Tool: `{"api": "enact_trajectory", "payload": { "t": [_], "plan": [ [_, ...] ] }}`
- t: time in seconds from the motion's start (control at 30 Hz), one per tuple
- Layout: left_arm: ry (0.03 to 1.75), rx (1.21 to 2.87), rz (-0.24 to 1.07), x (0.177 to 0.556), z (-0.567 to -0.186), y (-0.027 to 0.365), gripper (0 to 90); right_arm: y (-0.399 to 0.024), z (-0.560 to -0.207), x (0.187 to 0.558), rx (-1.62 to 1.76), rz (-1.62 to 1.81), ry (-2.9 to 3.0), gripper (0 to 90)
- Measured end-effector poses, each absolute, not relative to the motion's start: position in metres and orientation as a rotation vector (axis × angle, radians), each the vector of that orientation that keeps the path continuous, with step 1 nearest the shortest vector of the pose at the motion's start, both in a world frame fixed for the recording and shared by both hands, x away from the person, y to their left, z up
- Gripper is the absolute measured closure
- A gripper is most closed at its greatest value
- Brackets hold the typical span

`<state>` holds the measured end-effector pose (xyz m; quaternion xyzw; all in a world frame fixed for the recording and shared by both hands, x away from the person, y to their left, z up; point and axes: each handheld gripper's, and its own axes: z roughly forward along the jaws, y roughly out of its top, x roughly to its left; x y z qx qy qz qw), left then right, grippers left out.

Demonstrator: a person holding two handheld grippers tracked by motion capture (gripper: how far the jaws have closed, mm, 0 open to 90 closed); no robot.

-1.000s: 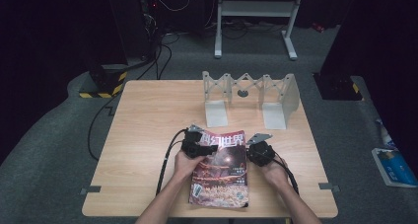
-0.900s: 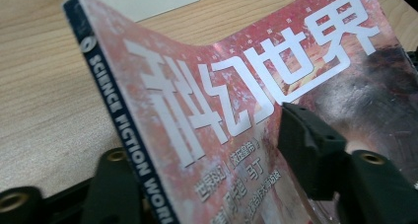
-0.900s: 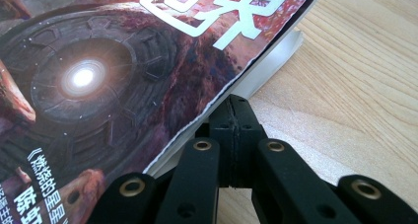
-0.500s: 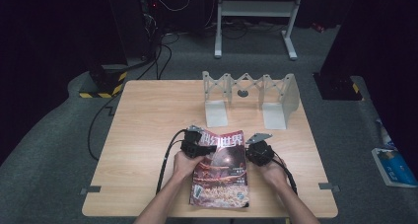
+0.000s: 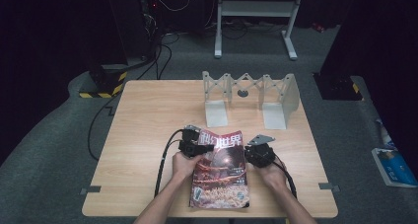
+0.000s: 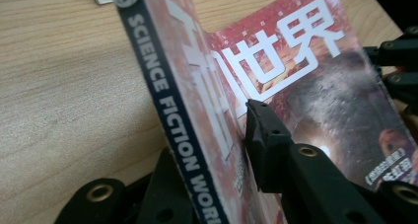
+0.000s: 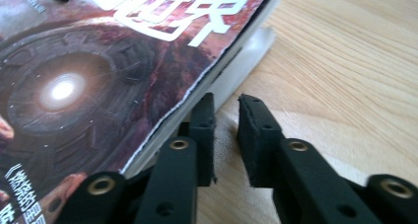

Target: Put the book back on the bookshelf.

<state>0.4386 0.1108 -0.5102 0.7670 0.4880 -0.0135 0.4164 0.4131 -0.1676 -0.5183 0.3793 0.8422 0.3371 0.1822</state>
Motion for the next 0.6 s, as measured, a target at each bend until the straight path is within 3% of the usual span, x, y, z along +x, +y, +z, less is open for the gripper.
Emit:
{"api": "enact_trajectory", "payload": {
  "t": [0.3,0.6],
  "plan": [
    [1.200,1.894,-0.027,0.433,-0.501,0.110,77.6,-0.188,-0.524,0.400,1.195,0.988,2.255,48.2],
    [1.177,1.881,-0.021,0.428,-0.493,0.111,78.9,-0.213,-0.528,0.396,1.254,0.957,2.130,41.2]
  ]
}}
